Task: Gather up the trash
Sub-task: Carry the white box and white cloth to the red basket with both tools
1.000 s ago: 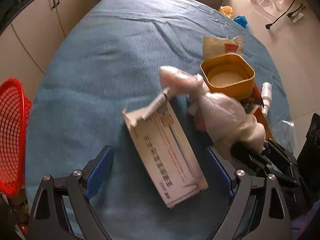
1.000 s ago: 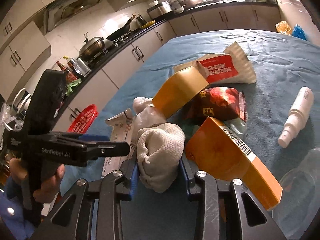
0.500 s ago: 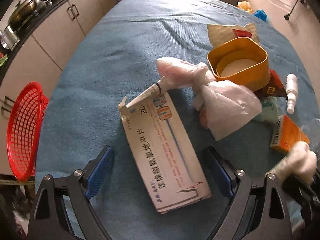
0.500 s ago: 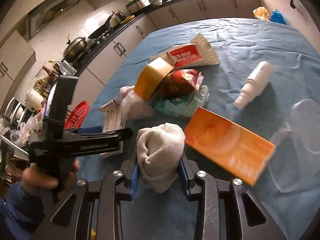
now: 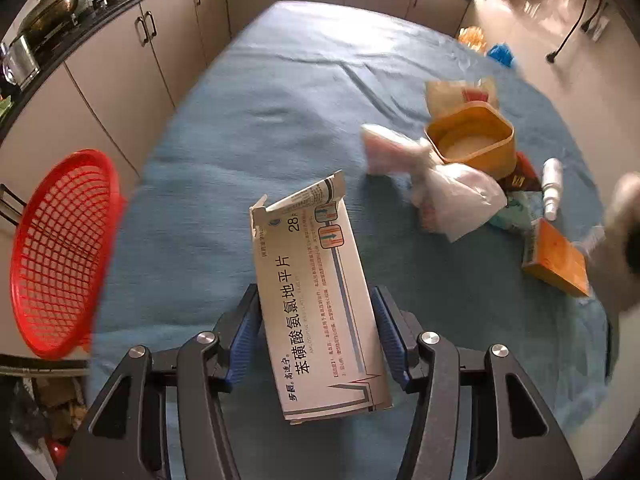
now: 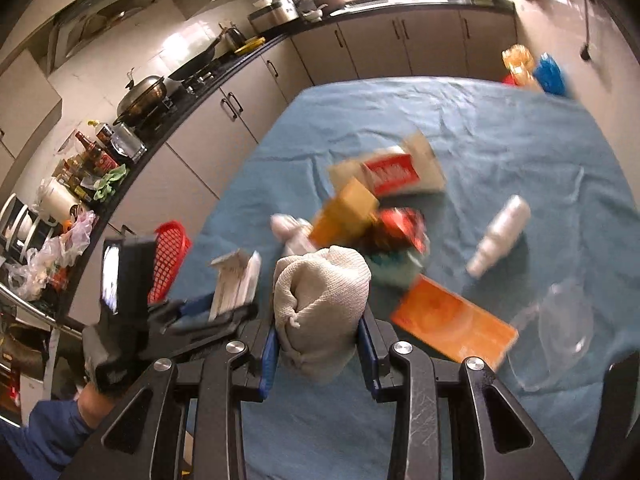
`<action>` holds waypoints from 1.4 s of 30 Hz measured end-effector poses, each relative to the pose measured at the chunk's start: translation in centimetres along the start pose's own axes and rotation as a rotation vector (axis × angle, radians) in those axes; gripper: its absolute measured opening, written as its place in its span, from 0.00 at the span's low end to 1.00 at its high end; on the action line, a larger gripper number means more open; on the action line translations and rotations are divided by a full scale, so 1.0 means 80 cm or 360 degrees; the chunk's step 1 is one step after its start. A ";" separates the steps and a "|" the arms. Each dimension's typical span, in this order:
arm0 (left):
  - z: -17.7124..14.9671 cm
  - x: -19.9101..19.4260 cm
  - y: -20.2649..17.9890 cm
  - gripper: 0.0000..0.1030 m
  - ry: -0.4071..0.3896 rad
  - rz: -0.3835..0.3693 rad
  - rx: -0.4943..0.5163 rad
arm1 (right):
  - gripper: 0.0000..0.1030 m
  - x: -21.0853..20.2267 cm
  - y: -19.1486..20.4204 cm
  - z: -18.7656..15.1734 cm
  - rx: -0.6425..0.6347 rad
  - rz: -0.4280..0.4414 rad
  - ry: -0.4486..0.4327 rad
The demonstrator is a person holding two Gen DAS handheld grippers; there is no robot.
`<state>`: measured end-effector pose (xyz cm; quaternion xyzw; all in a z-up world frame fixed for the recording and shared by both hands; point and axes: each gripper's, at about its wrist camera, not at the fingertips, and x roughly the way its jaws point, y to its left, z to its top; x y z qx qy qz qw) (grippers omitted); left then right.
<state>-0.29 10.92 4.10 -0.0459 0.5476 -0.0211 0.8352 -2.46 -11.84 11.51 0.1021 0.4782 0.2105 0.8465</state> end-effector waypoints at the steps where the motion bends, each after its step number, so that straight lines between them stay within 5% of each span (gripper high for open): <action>1: -0.002 -0.009 0.013 0.52 -0.0023 -0.0004 -0.0010 | 0.36 0.001 0.014 0.007 -0.0018 -0.0009 -0.0002; 9: 0.008 -0.090 0.110 0.52 -0.0169 -0.0103 0.0034 | 0.36 0.004 0.127 0.040 -0.0010 -0.0085 0.0012; 15: 0.023 -0.126 0.137 0.52 -0.0239 -0.0154 0.0164 | 0.36 -0.032 0.205 0.047 -0.0014 -0.0169 -0.0051; 20: 0.039 -0.140 0.148 0.53 -0.0308 -0.0168 0.0119 | 0.36 -0.038 0.223 0.056 -0.0036 -0.0195 -0.0032; 34: 0.018 -0.193 0.186 0.53 -0.0347 0.0240 -0.0335 | 0.36 -0.007 0.189 0.099 -0.0301 0.0201 0.0085; 42: 0.014 -0.223 0.221 0.53 -0.0386 0.0336 -0.0300 | 0.36 0.018 0.224 0.094 -0.0293 0.0325 0.0082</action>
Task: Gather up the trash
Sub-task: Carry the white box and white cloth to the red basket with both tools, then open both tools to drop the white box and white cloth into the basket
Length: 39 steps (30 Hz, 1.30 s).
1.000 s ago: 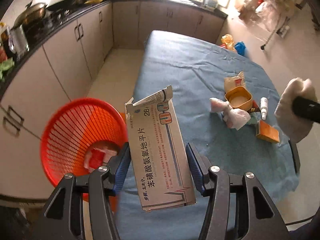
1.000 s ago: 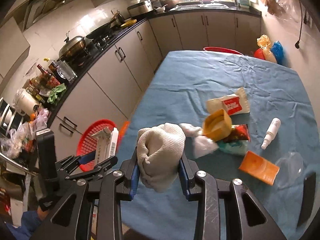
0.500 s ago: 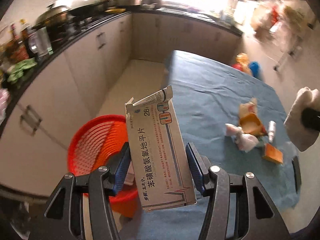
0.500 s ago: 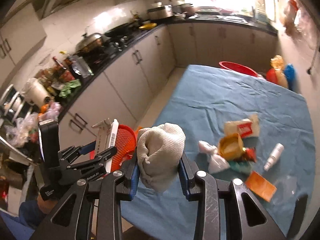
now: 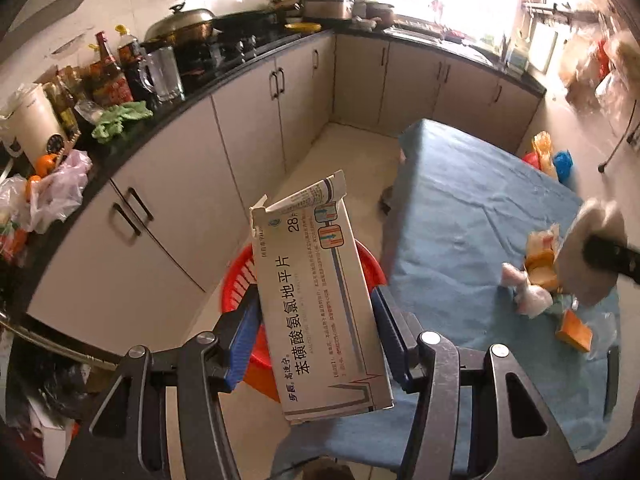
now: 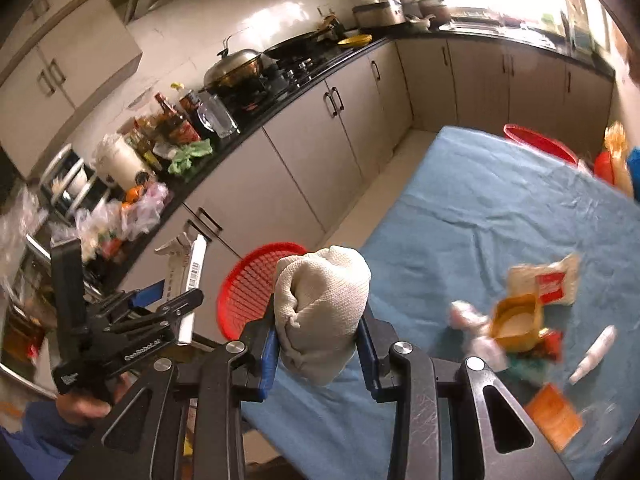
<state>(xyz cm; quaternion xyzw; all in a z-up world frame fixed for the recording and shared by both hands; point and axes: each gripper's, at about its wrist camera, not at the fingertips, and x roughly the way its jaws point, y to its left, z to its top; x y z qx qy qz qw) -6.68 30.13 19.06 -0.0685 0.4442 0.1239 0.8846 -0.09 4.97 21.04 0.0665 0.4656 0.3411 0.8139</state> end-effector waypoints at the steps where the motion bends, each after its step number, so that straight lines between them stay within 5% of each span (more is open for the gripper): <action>1: 0.003 -0.003 0.008 0.53 -0.0018 0.0003 -0.0012 | 0.36 0.002 0.006 0.001 0.0010 0.0019 0.0006; 10: -0.011 0.037 0.039 0.53 0.0027 -0.0030 -0.0006 | 0.36 0.071 0.055 0.009 -0.0121 -0.0026 0.0144; 24: -0.046 0.148 0.055 0.53 0.0223 -0.0092 0.0033 | 0.36 0.241 0.059 0.010 0.0002 -0.0052 0.0509; 39: -0.033 0.163 0.072 0.63 0.0260 -0.0158 0.0034 | 0.46 0.259 0.061 0.029 0.0124 -0.0060 0.0494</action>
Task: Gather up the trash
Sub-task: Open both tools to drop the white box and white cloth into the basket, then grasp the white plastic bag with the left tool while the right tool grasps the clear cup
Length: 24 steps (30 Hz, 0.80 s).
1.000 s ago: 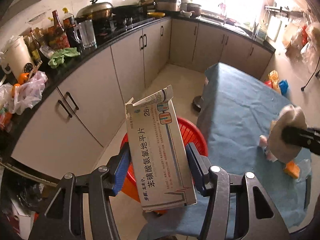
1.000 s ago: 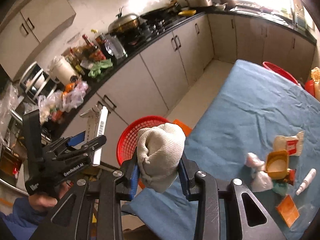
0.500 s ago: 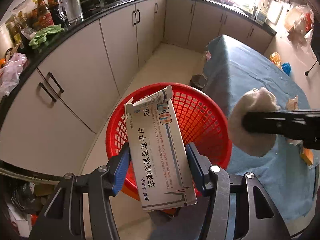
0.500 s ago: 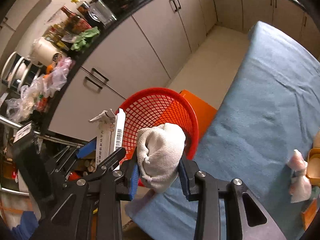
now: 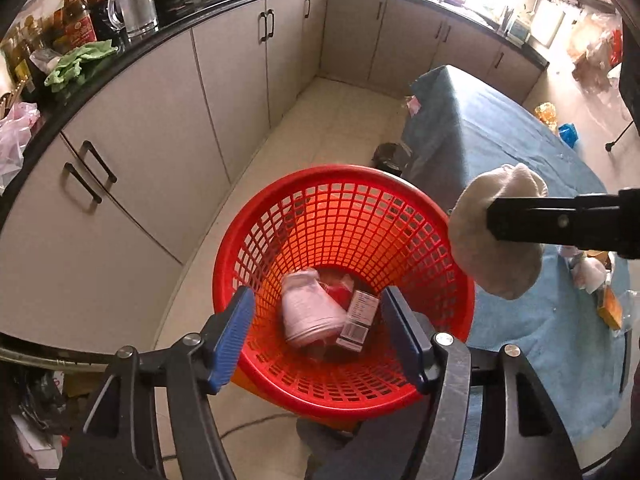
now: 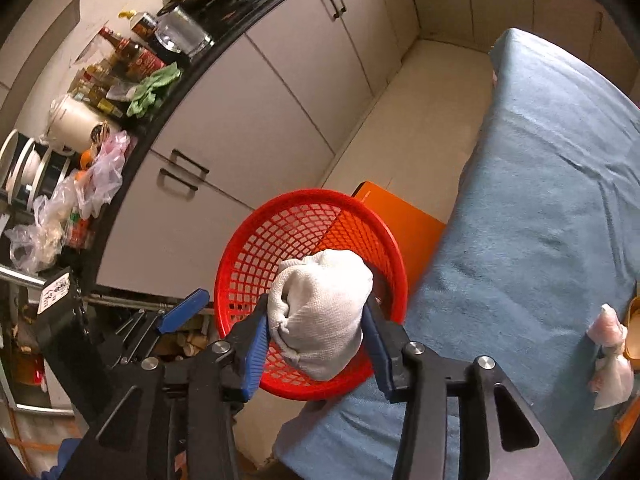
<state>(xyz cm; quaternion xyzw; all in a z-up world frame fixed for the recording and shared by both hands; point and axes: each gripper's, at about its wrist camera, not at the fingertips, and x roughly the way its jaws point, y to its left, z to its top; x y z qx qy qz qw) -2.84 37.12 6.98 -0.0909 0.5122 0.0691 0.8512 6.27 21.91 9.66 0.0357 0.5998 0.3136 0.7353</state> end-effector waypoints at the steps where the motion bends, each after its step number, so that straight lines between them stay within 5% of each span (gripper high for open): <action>1: 0.001 0.000 0.000 0.63 0.0005 0.0006 0.0008 | 0.46 -0.002 -0.001 0.000 0.0003 0.0006 -0.0001; 4: 0.001 -0.003 -0.002 0.63 0.0001 0.0011 0.0010 | 0.48 -0.007 -0.001 -0.003 0.0018 0.0025 -0.0011; 8: 0.001 -0.007 0.004 0.63 -0.0004 0.0012 -0.0019 | 0.70 -0.017 0.003 -0.006 0.0022 0.0070 -0.0046; 16: -0.004 -0.025 -0.007 0.63 -0.0034 0.0008 -0.0005 | 0.70 -0.053 -0.017 -0.027 0.0078 0.0041 -0.0138; 24: -0.011 -0.032 -0.079 0.64 -0.0043 -0.0050 0.0206 | 0.70 -0.085 -0.079 -0.087 0.0183 -0.0042 -0.0158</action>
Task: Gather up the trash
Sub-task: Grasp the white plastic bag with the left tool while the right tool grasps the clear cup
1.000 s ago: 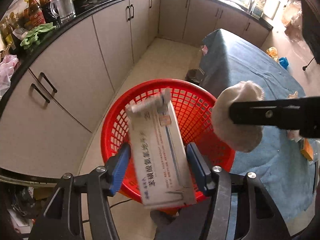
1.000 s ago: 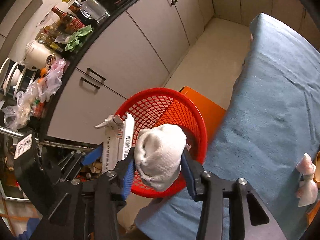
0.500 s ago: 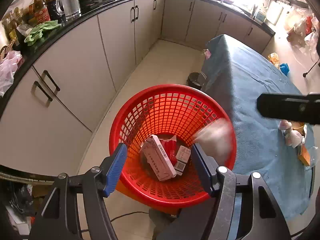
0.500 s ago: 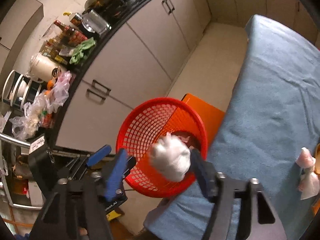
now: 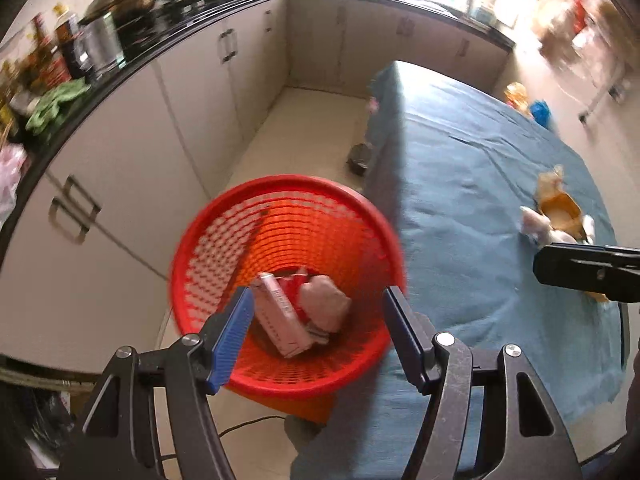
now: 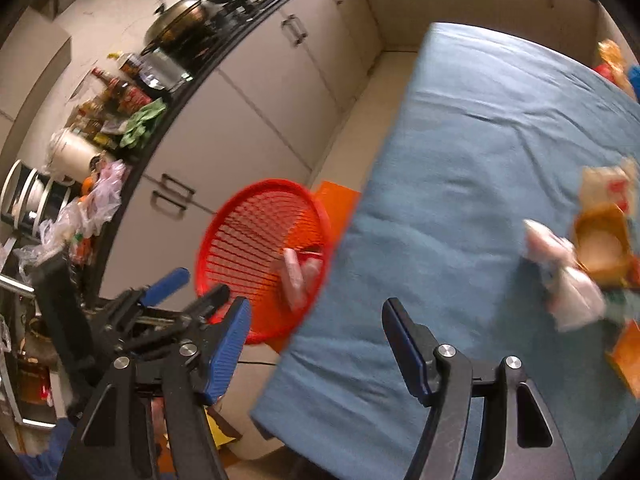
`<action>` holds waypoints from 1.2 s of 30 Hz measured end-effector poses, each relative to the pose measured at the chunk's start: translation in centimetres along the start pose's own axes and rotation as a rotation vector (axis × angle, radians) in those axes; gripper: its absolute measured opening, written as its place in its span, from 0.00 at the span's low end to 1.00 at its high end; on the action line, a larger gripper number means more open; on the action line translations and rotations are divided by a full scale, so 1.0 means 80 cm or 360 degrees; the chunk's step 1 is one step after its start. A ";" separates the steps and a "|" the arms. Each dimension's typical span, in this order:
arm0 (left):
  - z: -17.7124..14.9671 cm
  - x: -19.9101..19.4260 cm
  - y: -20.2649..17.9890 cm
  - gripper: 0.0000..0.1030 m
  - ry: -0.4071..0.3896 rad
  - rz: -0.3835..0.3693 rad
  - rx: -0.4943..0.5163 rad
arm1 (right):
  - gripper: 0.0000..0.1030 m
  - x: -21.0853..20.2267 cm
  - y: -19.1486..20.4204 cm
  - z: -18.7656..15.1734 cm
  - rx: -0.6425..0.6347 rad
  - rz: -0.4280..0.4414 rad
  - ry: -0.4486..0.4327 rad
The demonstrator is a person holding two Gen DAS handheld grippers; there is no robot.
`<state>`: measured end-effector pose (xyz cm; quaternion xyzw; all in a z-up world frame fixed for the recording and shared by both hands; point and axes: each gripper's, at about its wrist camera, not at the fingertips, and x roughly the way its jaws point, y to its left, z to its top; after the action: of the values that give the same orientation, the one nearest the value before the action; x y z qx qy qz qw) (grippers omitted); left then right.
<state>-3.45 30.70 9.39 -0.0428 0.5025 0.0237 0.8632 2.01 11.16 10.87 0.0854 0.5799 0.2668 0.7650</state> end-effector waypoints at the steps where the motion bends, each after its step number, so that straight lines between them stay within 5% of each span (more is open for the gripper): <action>1: 0.000 0.000 -0.012 0.64 0.0001 -0.0016 0.0036 | 0.70 -0.007 -0.013 -0.005 0.0029 -0.0011 -0.0012; 9: 0.005 0.003 -0.110 0.64 0.0008 -0.0122 0.0298 | 0.70 -0.121 -0.165 -0.067 0.0401 -0.0349 -0.0317; 13: 0.006 0.003 -0.155 0.64 0.0020 -0.0190 0.0414 | 0.70 -0.209 -0.237 -0.108 0.0569 -0.0691 -0.0546; 17: 0.004 0.008 -0.199 0.64 0.0068 -0.0261 0.0500 | 0.70 -0.247 -0.295 -0.136 0.0589 -0.0979 -0.0530; 28: 0.015 0.032 -0.274 0.67 0.0273 -0.0437 0.0486 | 0.70 -0.196 -0.349 -0.154 0.0281 -0.1057 -0.0313; 31: 0.028 0.042 -0.275 0.67 0.0325 -0.0454 0.0391 | 0.48 -0.187 -0.356 -0.154 0.0240 -0.1074 -0.0337; 36: 0.057 0.066 -0.272 0.67 0.0384 -0.0484 0.0129 | 0.48 -0.195 -0.364 -0.154 0.0304 -0.1015 -0.0402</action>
<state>4.89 9.48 8.15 -0.0859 0.5906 -0.1326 0.7913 -3.38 -23.48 7.29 0.0036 0.5005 -0.0536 0.8641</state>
